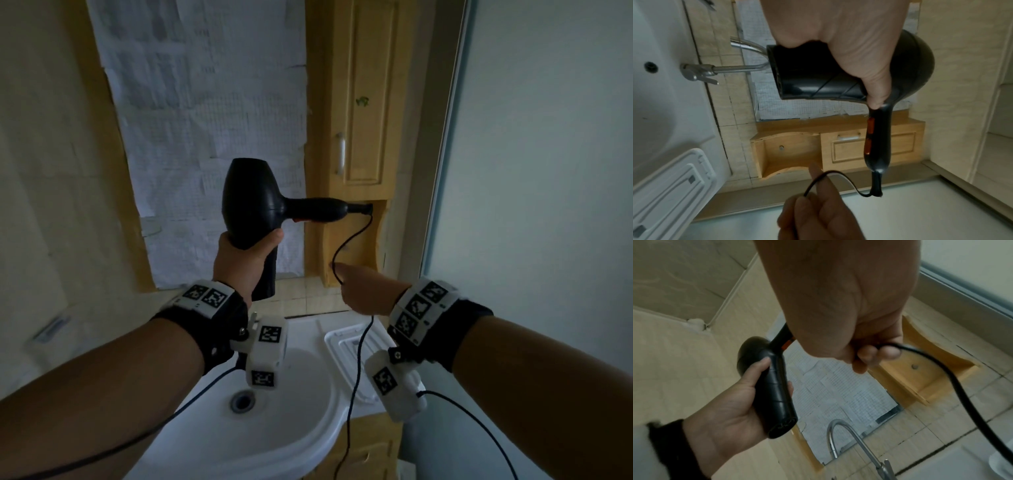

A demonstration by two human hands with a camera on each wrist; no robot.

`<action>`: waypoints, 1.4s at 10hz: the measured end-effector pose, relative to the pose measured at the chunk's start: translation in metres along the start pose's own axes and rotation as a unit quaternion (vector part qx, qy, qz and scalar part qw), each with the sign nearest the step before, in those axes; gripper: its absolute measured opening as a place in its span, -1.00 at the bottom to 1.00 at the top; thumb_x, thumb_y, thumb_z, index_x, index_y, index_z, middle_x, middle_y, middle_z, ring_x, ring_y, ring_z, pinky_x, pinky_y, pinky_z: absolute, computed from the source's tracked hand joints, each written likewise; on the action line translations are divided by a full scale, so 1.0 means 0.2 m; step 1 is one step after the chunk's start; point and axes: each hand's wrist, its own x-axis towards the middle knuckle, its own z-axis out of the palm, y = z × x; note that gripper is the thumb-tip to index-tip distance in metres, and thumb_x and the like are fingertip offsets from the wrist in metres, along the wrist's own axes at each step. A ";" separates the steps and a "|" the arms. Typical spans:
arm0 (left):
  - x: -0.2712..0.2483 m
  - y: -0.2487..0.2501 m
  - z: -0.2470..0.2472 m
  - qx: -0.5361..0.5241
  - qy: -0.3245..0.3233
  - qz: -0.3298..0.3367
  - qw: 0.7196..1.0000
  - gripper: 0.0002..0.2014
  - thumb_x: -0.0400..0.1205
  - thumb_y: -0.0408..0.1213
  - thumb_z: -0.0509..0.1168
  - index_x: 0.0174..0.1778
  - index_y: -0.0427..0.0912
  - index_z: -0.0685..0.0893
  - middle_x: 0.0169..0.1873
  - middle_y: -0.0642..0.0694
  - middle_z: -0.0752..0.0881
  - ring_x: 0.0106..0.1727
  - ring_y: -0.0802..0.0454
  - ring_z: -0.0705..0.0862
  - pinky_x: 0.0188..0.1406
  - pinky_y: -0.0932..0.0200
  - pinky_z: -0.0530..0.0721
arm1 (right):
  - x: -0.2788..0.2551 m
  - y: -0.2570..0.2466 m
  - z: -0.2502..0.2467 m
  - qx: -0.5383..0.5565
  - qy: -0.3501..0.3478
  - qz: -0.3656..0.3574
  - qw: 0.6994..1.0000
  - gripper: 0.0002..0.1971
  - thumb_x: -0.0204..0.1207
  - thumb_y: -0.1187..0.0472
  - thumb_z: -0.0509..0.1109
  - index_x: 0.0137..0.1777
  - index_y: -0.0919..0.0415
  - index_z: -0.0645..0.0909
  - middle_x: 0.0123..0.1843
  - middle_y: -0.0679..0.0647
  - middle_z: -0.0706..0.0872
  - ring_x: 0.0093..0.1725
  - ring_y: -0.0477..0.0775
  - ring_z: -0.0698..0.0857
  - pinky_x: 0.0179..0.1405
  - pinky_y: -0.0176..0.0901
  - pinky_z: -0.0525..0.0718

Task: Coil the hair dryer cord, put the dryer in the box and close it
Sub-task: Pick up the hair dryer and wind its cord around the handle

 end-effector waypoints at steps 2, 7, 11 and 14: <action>-0.03 0.01 0.03 0.084 -0.004 0.058 0.995 -0.19 0.26 0.16 0.57 0.38 -0.03 0.45 -0.05 0.09 0.64 0.08 -0.04 0.67 0.17 -0.09 0.63 | -0.01 -0.02 -0.07 0.051 0.033 -0.031 0.998 -0.72 0.68 0.38 0.13 0.25 0.41 0.60 0.29 0.23 0.62 0.32 0.20 0.59 0.16 -0.14 0.54; -0.06 0.11 -0.04 0.286 -0.118 0.206 0.928 -0.22 0.29 0.02 0.61 0.38 0.02 0.40 0.02 0.11 0.61 0.03 0.09 0.62 -0.03 0.14 0.57 | -0.05 0.03 -0.13 0.216 0.062 -0.066 0.972 -0.63 0.72 0.36 0.02 0.45 0.38 0.46 0.48 0.26 0.51 0.45 0.25 0.50 0.41 -0.12 0.41; -0.06 0.15 -0.06 0.403 -0.196 0.169 0.878 -0.26 0.21 0.15 0.59 0.26 0.02 0.49 -0.03 0.10 0.68 -0.04 0.11 0.67 -0.14 0.17 0.60 | -0.07 0.06 -0.15 0.285 0.180 -0.065 0.939 -0.76 0.59 0.09 0.28 0.09 0.07 0.75 -0.01 0.05 0.79 -0.03 0.04 0.73 0.09 -0.03 0.72; -0.03 0.14 -0.14 0.413 -0.283 0.082 0.861 -0.47 0.36 0.14 0.53 0.16 0.10 0.50 0.10 0.02 0.66 0.08 0.05 0.61 0.12 0.14 0.53 | -0.08 0.13 -0.12 0.338 0.193 -0.078 0.918 -0.81 0.46 0.01 0.47 -0.19 0.03 0.52 -0.29 -0.12 0.58 -0.33 -0.15 0.55 -0.26 -0.31 0.57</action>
